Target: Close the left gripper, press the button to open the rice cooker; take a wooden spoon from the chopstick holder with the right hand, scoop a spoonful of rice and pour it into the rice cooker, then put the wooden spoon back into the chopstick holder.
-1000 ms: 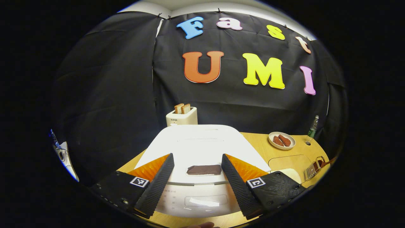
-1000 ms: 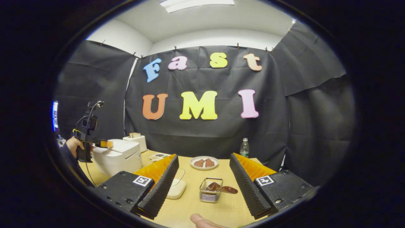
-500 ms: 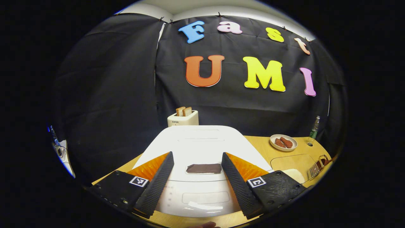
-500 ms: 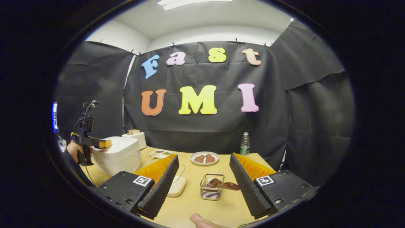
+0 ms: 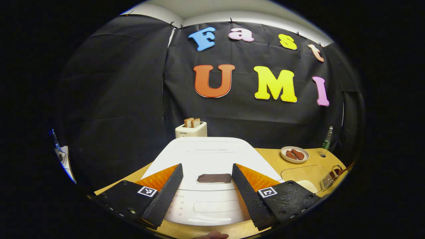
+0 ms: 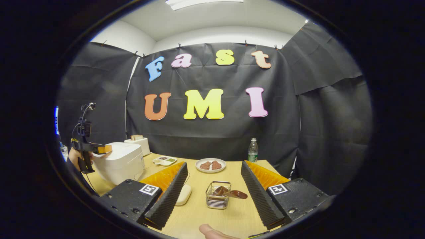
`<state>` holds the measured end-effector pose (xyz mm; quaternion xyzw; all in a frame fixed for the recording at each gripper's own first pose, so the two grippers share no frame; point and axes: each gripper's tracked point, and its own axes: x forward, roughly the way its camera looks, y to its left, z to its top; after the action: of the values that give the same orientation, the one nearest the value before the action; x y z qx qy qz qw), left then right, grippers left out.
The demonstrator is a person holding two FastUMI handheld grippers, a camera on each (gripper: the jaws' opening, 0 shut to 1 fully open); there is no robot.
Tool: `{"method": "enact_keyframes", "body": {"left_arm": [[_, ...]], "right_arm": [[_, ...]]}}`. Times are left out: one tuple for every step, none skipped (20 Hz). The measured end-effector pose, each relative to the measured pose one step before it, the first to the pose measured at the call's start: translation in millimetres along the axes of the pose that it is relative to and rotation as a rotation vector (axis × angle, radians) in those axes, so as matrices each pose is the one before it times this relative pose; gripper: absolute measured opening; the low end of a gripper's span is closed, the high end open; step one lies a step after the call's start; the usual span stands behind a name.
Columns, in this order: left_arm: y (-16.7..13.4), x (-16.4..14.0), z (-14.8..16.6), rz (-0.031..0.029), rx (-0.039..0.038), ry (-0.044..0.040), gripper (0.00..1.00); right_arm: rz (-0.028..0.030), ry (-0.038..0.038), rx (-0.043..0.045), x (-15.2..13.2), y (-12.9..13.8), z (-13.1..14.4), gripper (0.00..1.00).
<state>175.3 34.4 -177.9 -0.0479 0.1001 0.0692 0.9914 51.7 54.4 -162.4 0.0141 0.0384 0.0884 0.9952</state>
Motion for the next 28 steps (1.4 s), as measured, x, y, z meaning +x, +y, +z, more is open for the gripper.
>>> {"method": "enact_keyframes", "body": {"left_arm": [[-1.57, -7.94, 5.17, -0.00169, -0.00221, -0.00921, 0.94], [-4.00, -8.69, 4.06, -0.01245, -0.00380, -0.00139, 0.94], [-3.98, -9.53, 2.79, -0.00523, -0.00634, 0.00540, 0.95], [-2.65, -10.31, 4.32, -0.00360, 0.00292, -0.00522, 0.95], [-2.26, -9.23, 6.09, 0.00001, 0.00841, -0.01302, 0.95], [-3.58, -9.43, 6.25, -0.00671, 0.00467, -0.01004, 0.94], [-6.17, -10.96, 3.91, -0.01404, 0.00623, -0.01068, 0.94], [-5.78, -10.57, 4.54, -0.01235, 0.00785, -0.01386, 0.94], [-2.21, -10.07, 4.34, -0.00547, 0.00171, -0.00535, 0.94], [-4.22, -9.73, 3.29, -0.00822, 0.00008, -0.00312, 0.94], [-5.29, -9.74, 2.11, -0.00641, 0.00023, -0.00023, 0.94], [-2.20, -9.72, 3.61, -0.00021, 0.00473, -0.00518, 0.94], [-1.96, -9.88, 3.54, -0.00087, 0.00381, -0.00743, 0.94], [-1.99, -8.75, 5.95, -0.00286, -0.00335, -0.00978, 0.94], [-4.29, -9.18, 5.02, -0.01011, -0.00827, -0.00602, 0.94], [-5.79, -8.46, 5.45, -0.01175, -0.00361, -0.01122, 0.94], [-4.03, -7.84, 5.71, -0.00726, 0.00083, -0.01493, 0.94], [-2.80, -9.18, 6.97, -0.00397, 0.00512, -0.01968, 0.94], [-4.31, -7.28, 5.05, -0.00479, 0.00908, -0.01791, 0.94], [-3.23, -4.99, 4.33, -0.00337, 0.00943, -0.01647, 0.94], [-3.34, -3.42, 2.95, -0.00534, 0.00534, -0.00808, 0.94], [-3.01, -2.22, -0.11, -0.00543, 0.00137, 0.00463, 0.94], [-2.61, -2.03, 2.10, -0.00161, 0.00102, 0.00065, 0.94], [2.97, -2.67, -2.24, -0.00115, 0.00784, 0.00170, 0.94], [2.86, -1.34, 3.72, 0.00870, 0.00742, -0.00236, 0.94], [0.78, -1.00, 2.93, 0.00566, 0.00483, -0.00493, 0.94], [-1.58, -1.30, 0.96, -0.00180, 0.00131, -0.00369, 0.94], [-2.38, -0.07, -0.18, -0.00746, -0.00323, -0.00115, 0.94]], "right_arm": [[-0.00694, -0.00342, -0.00141, -1.53, -1.66, 1.12, 1.00], [-0.00725, -0.00320, -0.00274, -1.30, -0.79, 1.01, 1.00], [-0.00586, -0.00385, -0.00294, -1.08, -1.09, 1.19, 1.00], [-0.00447, -0.00368, -0.00088, -1.28, -0.70, 1.32, 1.00], [-0.00195, -0.00260, 0.00006, -2.12, 0.19, 1.33, 1.00], [-0.00090, -0.00218, -0.00028, -1.74, 1.33, 1.03, 1.00], [-0.00206, -0.00309, -0.00106, -1.66, -0.22, 1.81, 1.00], [-0.00375, -0.00312, -0.00326, -1.53, 0.03, 2.72, 1.00], [-0.00721, -0.00367, -0.00232, -1.89, -2.25, 1.42, 1.00], [-0.00594, -0.00461, -0.00026, -2.24, -1.58, 3.72, 1.00], [-0.00726, -0.00051, -0.00079, -2.77, -0.54, 2.74, 1.00], [-0.00676, -0.00206, -0.00273, -2.25, -1.02, 3.44, 1.00], [-0.00940, -0.00279, -0.00250, -2.32, -2.47, 4.17, 1.00], [-0.00866, -0.00589, -0.00079, -2.59, -1.61, 4.11, 1.00], [-0.00681, -0.00279, -0.00264, -1.98, -1.62, 4.31, 1.00], [-0.01017, 0.00271, -0.00206, -1.87, -1.84, 2.36, 1.00], [-0.00890, 0.00769, -0.00179, -1.40, -3.05, 1.73, 1.00], [-0.00329, 0.00463, 0.00351, -1.27, -1.05, 2.26, 1.00], [0.00144, 0.00321, 0.00545, -2.19, 0.30, 4.91, 1.00], [0.00444, 0.00022, 0.00718, -2.59, 0.22, 5.21, 1.00], [0.00532, -0.00391, 0.00824, -2.91, 0.66, 6.15, 1.00], [0.00339, -0.00426, 0.00409, -1.34, 0.66, 6.18, 1.00], [0.00103, 0.00097, -0.00098, -1.02, 0.00, 3.88, 1.00], [0.00310, 0.00158, -0.00487, -1.64, 1.39, 2.61, 1.00], [0.00396, 0.00196, -0.00530, -1.89, 1.96, 1.78, 1.00], [0.00329, -0.00311, 0.00020, -1.84, 2.90, 3.42, 1.00], [0.00214, -0.00152, -0.00146, -0.06, 1.70, 2.42, 1.00], [0.00253, -0.00433, -0.00172, -1.43, 1.90, 1.80, 1.00]]}}
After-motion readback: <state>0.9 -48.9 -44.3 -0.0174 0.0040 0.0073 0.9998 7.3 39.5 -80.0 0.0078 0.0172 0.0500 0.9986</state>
